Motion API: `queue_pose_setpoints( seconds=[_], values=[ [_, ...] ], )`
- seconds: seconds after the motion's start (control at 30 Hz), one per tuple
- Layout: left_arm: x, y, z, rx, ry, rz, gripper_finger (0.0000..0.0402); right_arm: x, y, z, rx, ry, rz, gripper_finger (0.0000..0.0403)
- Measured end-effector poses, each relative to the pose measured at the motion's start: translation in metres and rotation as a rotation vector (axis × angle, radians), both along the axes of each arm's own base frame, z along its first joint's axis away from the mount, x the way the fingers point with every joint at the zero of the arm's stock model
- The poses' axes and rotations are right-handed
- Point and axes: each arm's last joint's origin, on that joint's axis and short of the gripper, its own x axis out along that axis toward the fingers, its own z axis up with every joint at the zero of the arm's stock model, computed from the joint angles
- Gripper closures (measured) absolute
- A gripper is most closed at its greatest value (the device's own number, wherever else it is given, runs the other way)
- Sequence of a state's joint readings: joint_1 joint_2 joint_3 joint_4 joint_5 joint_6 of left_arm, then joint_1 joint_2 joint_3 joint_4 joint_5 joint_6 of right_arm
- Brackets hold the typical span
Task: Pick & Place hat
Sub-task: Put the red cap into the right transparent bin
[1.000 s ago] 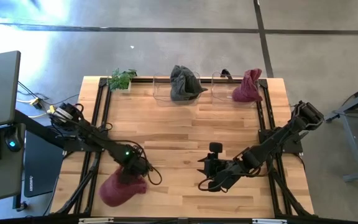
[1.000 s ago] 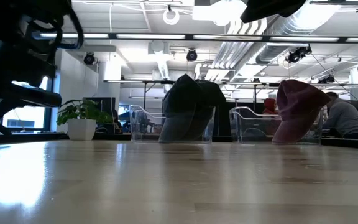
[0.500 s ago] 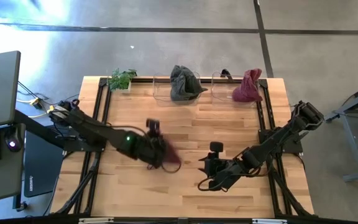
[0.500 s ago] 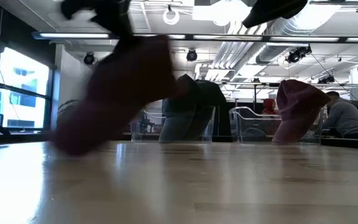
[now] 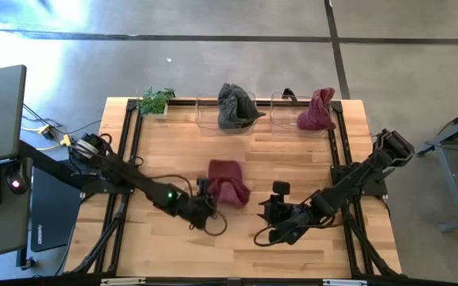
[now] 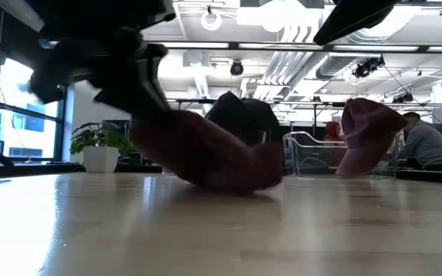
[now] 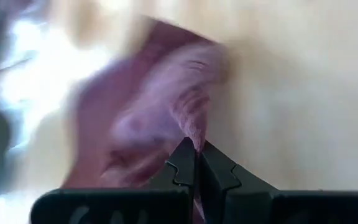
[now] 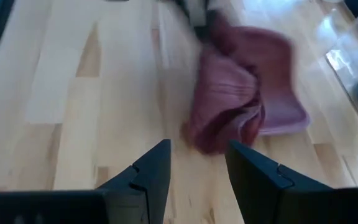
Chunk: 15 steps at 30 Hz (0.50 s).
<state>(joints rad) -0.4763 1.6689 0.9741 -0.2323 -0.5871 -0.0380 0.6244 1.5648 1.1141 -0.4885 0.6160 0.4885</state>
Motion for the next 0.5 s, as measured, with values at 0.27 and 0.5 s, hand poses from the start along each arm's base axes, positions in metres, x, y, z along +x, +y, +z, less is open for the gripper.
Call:
queue_pose_setpoints(
  seconds=[0.27,0.5],
  values=[
    [-0.006,-0.018,-0.023,-0.175,0.123,-0.165,0.0358,0.029,-0.007,-0.019,0.023,0.006,0.027,0.0254],
    [-0.010,-0.018,0.011,-0.250,0.359,-0.038,0.0244,0.072,-0.033,-0.042,0.097,-0.026,0.074,0.0240]
  ],
)
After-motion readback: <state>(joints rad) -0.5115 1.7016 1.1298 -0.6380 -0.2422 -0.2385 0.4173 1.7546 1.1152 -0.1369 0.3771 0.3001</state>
